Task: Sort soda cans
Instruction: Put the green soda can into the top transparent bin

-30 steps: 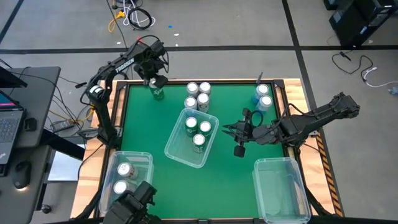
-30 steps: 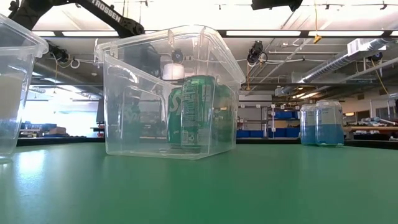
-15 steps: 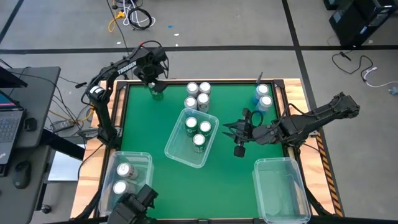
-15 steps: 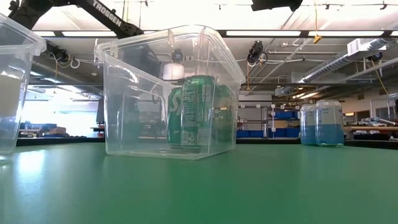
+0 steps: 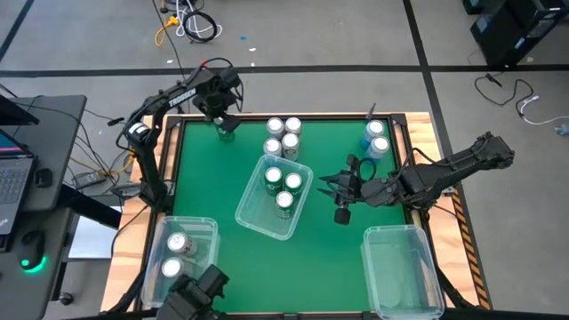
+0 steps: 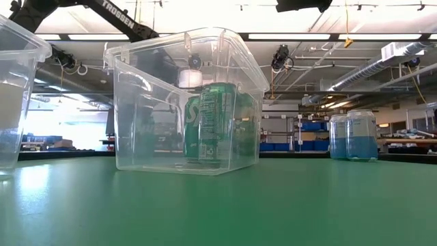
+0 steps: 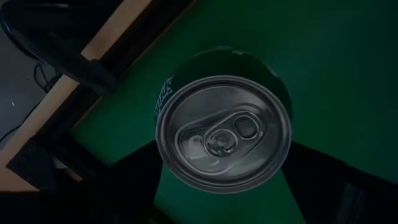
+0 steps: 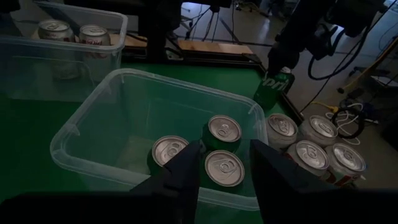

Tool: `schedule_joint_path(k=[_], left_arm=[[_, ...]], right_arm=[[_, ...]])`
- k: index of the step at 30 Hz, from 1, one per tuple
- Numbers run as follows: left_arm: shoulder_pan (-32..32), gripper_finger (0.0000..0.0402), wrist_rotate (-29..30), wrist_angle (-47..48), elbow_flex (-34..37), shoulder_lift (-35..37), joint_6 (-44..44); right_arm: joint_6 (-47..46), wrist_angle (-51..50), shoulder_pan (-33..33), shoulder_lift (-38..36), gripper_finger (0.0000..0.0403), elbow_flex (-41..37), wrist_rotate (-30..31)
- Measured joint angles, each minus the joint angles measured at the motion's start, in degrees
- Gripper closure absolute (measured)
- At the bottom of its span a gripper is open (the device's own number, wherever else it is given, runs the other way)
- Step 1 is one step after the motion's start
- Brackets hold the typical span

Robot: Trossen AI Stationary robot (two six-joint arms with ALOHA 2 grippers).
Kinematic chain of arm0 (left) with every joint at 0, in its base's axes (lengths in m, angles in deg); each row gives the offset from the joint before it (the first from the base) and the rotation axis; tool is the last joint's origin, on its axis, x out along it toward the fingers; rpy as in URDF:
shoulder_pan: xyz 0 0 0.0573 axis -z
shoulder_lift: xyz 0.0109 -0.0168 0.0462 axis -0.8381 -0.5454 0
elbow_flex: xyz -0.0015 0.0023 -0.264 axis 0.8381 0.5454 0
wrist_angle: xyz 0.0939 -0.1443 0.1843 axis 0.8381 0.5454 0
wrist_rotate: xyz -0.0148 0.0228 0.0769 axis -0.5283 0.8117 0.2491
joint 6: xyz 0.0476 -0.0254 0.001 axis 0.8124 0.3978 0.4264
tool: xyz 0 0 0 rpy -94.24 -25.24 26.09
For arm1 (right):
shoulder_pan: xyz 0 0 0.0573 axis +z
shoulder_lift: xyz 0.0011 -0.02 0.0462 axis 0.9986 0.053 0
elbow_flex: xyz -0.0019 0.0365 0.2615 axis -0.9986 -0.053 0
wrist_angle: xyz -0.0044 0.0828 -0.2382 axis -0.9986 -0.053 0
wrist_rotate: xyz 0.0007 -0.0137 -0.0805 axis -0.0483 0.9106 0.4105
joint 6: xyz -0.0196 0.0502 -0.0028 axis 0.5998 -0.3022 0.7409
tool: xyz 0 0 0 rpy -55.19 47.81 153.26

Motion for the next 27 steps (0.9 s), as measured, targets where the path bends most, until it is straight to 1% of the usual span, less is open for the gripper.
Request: schedule_joint_path(k=[5,8,11,14,19,21,22,23,27], left_arm=[[0.7,0.0090,0.4,0.0,0.0,0.0,-0.1],[1.4,0.0114,0.4,0.2,-0.2,0.0,-0.1],[2.1,0.0156,0.4,0.4,-2.0,0.0,1.0],[2.8,0.0209,0.0,1.1,-6.5,0.0,1.6],[3.6,0.0323,0.0,3.1,-15.8,0.1,1.6],[3.7,0.0369,0.0,3.2,-18.0,0.2,1.5],[3.7,0.0385,-0.1,3.4,-18.6,0.2,1.4],[3.8,0.0392,-0.4,3.6,-18.8,0.2,1.4],[4.1,0.0388,-1.2,5.3,-18.3,0.2,1.4]], right_arm=[[0.0,0.0,0.0,0.0,0.0277,0.0,0.0],[0.0,0.0,0.0,0.0,0.0277,0.0,0.0],[0.0,0.0,0.0,0.0,0.0277,0.0,0.0],[0.0,0.0,0.0,0.0,0.0277,0.0,0.0],[0.0,0.0,0.0,0.0,0.0277,0.0,0.0],[0.0,0.0,0.0,0.0,0.0277,0.0,0.0],[0.0,0.0,0.0,0.0,0.0277,0.0,0.0],[0.0,0.0,0.0,0.0,0.0277,0.0,0.0],[0.1,0.0,0.0,0.0,0.0277,0.0,0.0]])
